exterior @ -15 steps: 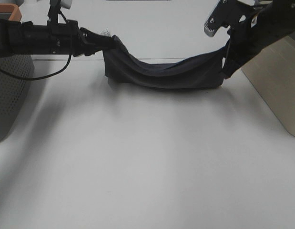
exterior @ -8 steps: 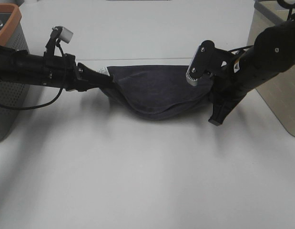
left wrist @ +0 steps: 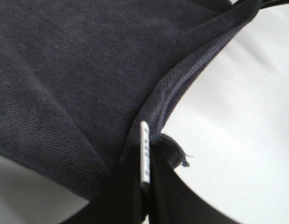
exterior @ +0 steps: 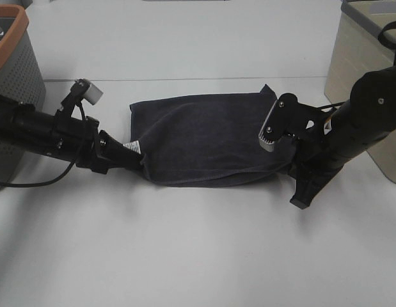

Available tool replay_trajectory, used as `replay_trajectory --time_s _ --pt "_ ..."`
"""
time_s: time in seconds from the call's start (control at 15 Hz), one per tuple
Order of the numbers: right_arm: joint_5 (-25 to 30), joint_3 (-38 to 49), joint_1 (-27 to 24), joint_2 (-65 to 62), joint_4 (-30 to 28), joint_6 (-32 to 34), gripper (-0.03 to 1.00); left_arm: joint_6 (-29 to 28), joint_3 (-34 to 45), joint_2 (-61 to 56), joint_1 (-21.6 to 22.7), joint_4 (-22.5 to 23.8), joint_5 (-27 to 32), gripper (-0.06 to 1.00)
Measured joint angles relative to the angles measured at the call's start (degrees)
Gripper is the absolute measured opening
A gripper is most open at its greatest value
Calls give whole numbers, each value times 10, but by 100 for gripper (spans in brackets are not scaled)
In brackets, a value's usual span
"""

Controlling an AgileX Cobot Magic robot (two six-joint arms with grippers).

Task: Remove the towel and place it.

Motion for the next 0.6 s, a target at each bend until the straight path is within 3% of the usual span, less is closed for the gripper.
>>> replay_trajectory --time_s 0.33,0.4,0.6 --pt "0 4 0 0 22 -2 3 -3 4 0 -1 14 -15 5" --pt "5 4 0 0 24 -2 12 -9 4 0 -1 15 -21 13" --pt "29 4 0 0 26 -2 60 -42 4 0 -1 26 -26 52"
